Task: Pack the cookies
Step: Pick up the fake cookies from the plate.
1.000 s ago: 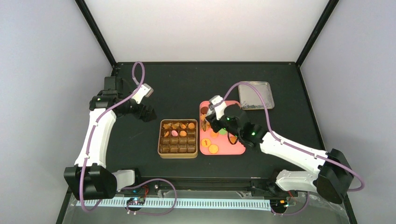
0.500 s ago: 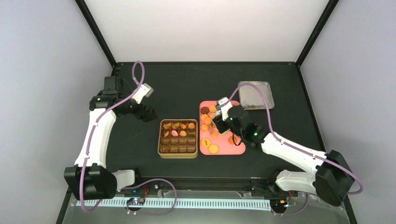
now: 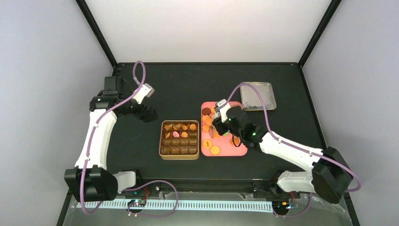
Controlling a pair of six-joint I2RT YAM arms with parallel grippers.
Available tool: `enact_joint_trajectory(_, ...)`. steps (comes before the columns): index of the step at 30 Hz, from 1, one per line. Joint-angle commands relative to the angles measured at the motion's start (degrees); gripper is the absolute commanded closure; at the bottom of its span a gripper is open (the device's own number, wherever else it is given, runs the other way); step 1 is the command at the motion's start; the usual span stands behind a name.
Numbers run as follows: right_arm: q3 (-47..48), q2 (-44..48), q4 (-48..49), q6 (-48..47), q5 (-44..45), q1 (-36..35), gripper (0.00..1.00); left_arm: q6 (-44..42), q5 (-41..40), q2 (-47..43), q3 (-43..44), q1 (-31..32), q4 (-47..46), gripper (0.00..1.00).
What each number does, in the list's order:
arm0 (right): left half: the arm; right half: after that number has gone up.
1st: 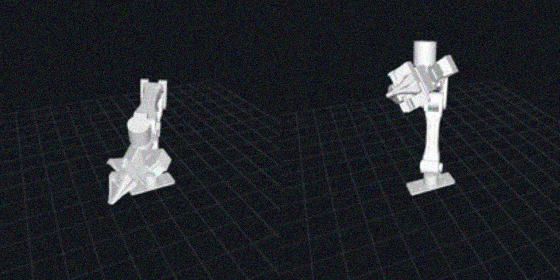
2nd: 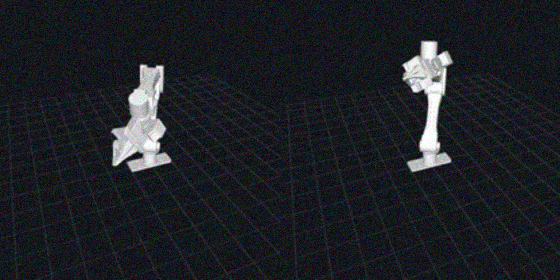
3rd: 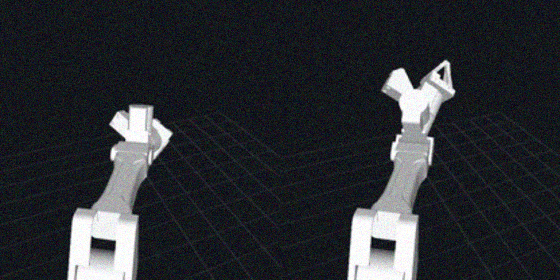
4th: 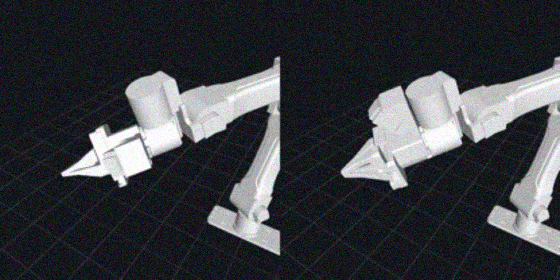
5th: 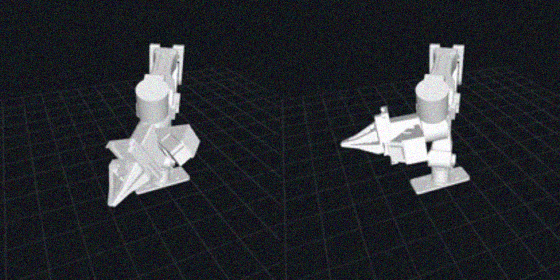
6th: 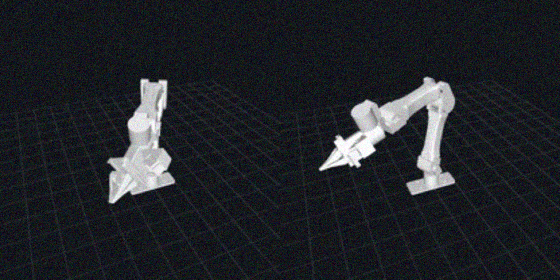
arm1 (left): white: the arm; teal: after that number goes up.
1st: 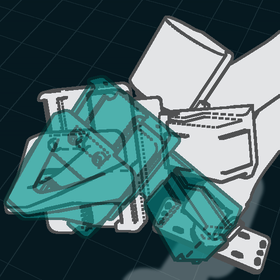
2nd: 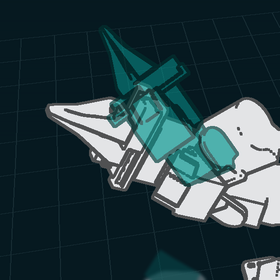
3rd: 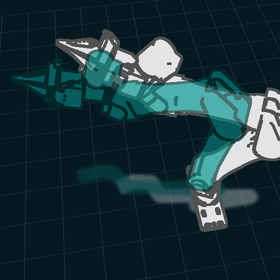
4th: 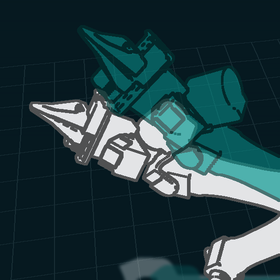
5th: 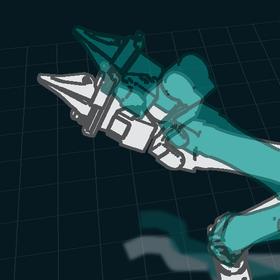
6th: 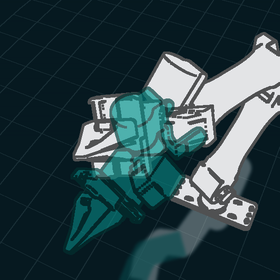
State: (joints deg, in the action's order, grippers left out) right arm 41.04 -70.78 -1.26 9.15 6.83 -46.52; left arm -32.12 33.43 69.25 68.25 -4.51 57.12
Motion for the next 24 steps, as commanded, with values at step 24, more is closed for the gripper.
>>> enact_joint_trajectory(24,0.0,6.1,5.3,-0.6,5.0,-3.8,0.82,-0.8,-0.1,-1.5,2.1,-0.3,0.5,0.01)
